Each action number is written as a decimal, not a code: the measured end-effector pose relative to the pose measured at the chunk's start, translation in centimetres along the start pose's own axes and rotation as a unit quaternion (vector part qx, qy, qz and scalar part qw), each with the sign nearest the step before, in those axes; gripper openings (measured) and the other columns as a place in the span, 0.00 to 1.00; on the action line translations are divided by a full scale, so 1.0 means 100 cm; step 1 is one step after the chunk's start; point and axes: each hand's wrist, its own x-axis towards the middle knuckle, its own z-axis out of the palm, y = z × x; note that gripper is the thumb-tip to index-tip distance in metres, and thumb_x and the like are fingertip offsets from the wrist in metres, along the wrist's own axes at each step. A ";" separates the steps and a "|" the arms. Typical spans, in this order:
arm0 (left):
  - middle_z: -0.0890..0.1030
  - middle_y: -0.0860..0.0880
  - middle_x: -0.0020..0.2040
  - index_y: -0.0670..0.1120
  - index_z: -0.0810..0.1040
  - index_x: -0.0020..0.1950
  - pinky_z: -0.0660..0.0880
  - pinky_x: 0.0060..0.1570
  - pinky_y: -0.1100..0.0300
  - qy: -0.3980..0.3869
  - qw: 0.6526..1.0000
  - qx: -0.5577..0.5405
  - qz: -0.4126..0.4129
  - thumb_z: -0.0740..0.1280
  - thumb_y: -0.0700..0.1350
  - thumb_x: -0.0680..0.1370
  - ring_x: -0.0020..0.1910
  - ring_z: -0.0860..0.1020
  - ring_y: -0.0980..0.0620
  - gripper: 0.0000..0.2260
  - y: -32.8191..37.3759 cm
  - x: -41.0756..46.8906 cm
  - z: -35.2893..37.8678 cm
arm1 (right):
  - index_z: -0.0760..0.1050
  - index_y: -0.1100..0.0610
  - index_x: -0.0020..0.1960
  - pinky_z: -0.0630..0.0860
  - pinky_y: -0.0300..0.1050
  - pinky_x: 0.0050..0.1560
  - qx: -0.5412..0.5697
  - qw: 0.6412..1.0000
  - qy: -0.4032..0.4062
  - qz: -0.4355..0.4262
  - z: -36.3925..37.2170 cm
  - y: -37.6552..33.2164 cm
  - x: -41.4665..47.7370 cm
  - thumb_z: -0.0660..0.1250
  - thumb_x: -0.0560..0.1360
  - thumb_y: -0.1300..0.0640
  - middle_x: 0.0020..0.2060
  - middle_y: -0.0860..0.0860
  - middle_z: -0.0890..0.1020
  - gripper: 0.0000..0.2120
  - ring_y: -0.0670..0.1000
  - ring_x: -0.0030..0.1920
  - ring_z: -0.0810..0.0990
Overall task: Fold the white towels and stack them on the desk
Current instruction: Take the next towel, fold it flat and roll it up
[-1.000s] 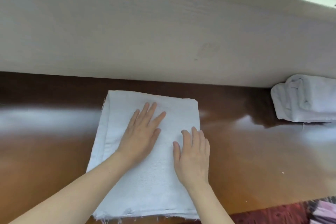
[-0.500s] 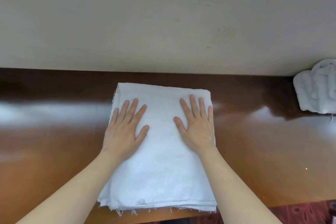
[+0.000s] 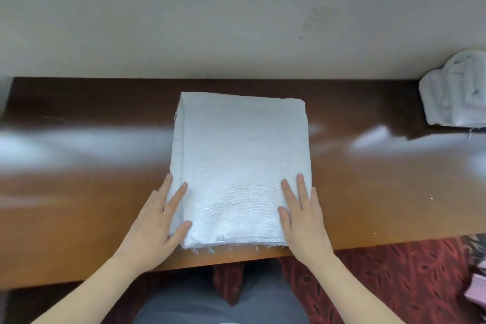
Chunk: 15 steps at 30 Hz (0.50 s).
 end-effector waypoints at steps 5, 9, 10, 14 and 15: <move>0.45 0.53 0.82 0.68 0.54 0.77 0.55 0.76 0.41 -0.063 0.988 0.101 0.102 0.67 0.66 0.72 0.76 0.61 0.45 0.36 0.002 -0.010 -0.013 | 0.71 0.53 0.71 0.61 0.43 0.73 0.107 0.991 0.066 -0.034 -0.008 0.018 -0.027 0.60 0.79 0.68 0.77 0.53 0.59 0.23 0.47 0.75 0.60; 0.67 0.48 0.76 0.59 0.67 0.75 0.75 0.61 0.46 -0.050 0.985 0.135 0.097 0.81 0.44 0.61 0.63 0.75 0.41 0.45 0.001 0.000 -0.013 | 0.68 0.38 0.65 0.70 0.36 0.65 0.229 0.972 0.022 0.049 -0.035 0.021 -0.028 0.55 0.79 0.72 0.64 0.46 0.70 0.30 0.36 0.59 0.72; 0.70 0.47 0.74 0.57 0.70 0.74 0.77 0.58 0.47 -0.034 0.986 0.126 0.103 0.82 0.41 0.61 0.62 0.75 0.41 0.44 0.002 0.001 -0.013 | 0.65 0.33 0.64 0.74 0.36 0.58 0.252 0.966 -0.013 0.054 -0.040 0.023 -0.026 0.54 0.79 0.70 0.61 0.46 0.74 0.31 0.38 0.53 0.77; 0.73 0.47 0.70 0.55 0.71 0.71 0.82 0.48 0.50 0.009 0.992 0.067 0.102 0.79 0.31 0.62 0.64 0.76 0.42 0.42 0.009 0.002 -0.010 | 0.57 0.27 0.67 0.74 0.31 0.44 0.210 0.970 -0.122 0.011 -0.049 0.039 -0.025 0.54 0.79 0.66 0.56 0.43 0.79 0.35 0.38 0.42 0.78; 0.74 0.47 0.69 0.55 0.71 0.70 0.82 0.48 0.50 0.013 0.993 0.060 0.104 0.78 0.30 0.62 0.65 0.76 0.42 0.41 0.009 0.002 -0.010 | 0.55 0.28 0.71 0.73 0.32 0.49 0.152 0.978 -0.139 -0.021 -0.050 0.045 -0.023 0.55 0.79 0.66 0.58 0.40 0.76 0.36 0.39 0.47 0.77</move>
